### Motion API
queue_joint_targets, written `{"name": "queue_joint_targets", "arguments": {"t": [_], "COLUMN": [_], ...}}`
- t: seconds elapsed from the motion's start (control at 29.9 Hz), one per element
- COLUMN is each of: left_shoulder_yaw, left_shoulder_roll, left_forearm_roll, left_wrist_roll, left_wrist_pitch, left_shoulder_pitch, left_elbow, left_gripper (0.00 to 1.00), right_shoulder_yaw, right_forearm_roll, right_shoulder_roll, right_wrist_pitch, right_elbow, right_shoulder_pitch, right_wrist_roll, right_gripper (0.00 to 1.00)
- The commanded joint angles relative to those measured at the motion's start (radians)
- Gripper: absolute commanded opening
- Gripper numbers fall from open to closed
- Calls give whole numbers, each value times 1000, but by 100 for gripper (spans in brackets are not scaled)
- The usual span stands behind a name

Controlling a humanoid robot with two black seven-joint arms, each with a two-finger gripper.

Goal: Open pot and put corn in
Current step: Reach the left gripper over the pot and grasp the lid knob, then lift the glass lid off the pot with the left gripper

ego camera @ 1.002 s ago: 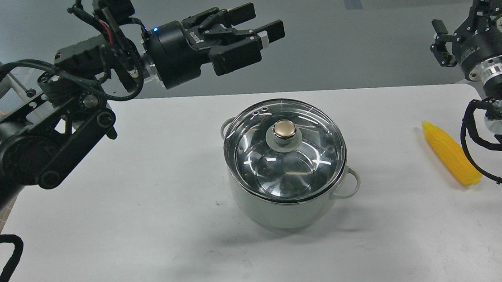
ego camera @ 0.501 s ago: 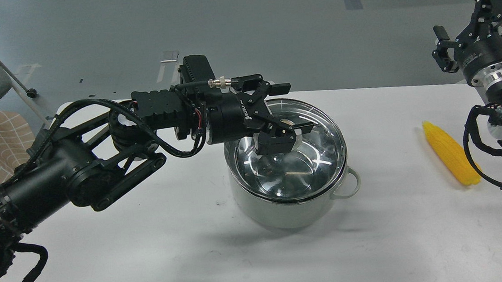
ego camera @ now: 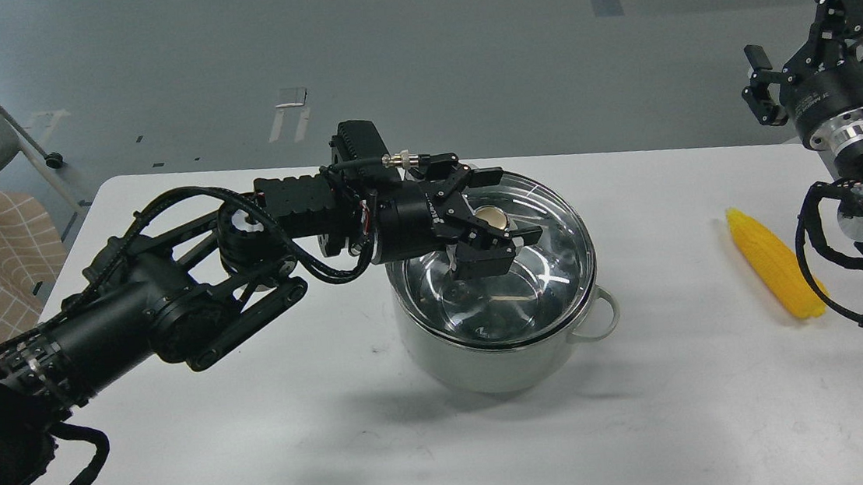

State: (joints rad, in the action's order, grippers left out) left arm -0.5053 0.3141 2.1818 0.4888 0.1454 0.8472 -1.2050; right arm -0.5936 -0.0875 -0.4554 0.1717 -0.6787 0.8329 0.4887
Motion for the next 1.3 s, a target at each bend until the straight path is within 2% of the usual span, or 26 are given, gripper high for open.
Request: {"name": "queue_joint_targets", "arguments": {"t": [0.0,0.23,0.37,0.43,0.47,0.5,0.53,0.57,0.63,0.67,0.73,0.9,1.04,1.17,1.24,1.27], "left_shoulder_yaw": [4,7,7,7,7,7,7,7,5,4,-1,-19,-32,-33,-35,-35], "left_shoulder_roll": [8,13,13,17,20,20,20,19,19,19,17,34,92,207,313,313], "left_forearm_roll": [0,0,0,0,0,0,0,0,0,0,0,0,0,0,0,0], "left_wrist_roll": [0,0,0,0,0,-1,-3,-4,-6,-7,-9,-6,-4,0,0,0], "left_wrist_pitch": [0,-3,-3,-3,-3,-3,-3,-3,-3,-4,-6,-6,-4,-4,-7,-7], "left_shoulder_pitch": [-14,-37,-46,-51,-50,-51,-51,-51,-51,-51,-50,-27,42,84,82,82], "left_elbow": [1,1,1,1,1,1,1,1,1,1,1,-15,-31,-68,-94,-94], "left_gripper": [96,92,80,62,49,42,38,28,18,8,2,0,0,0,0,0], "right_shoulder_yaw": [0,0,0,0,0,0,0,0,0,0,0,0,-2,-2,-2,-2], "right_forearm_roll": [0,0,0,0,0,0,0,0,0,0,0,0,0,0,0,0], "right_shoulder_roll": [3,6,4,4,4,3,4,3,3,4,4,1,3,0,-2,-2], "right_wrist_pitch": [0,0,0,0,0,0,0,0,0,0,0,0,0,0,0,0], "right_elbow": [-2,-4,-8,-8,-10,-10,-10,-13,-15,-15,-15,-15,-15,-15,-16,-16], "right_shoulder_pitch": [-2,-2,-2,-2,-2,-2,-2,-2,-3,-8,-8,-8,-8,-8,-8,-8], "right_wrist_roll": [0,0,0,0,0,0,0,0,0,0,0,0,0,0,0,0], "right_gripper": [100,100,100,100,100,100,100,100,100,100,100,100,100,100,100,100]}}
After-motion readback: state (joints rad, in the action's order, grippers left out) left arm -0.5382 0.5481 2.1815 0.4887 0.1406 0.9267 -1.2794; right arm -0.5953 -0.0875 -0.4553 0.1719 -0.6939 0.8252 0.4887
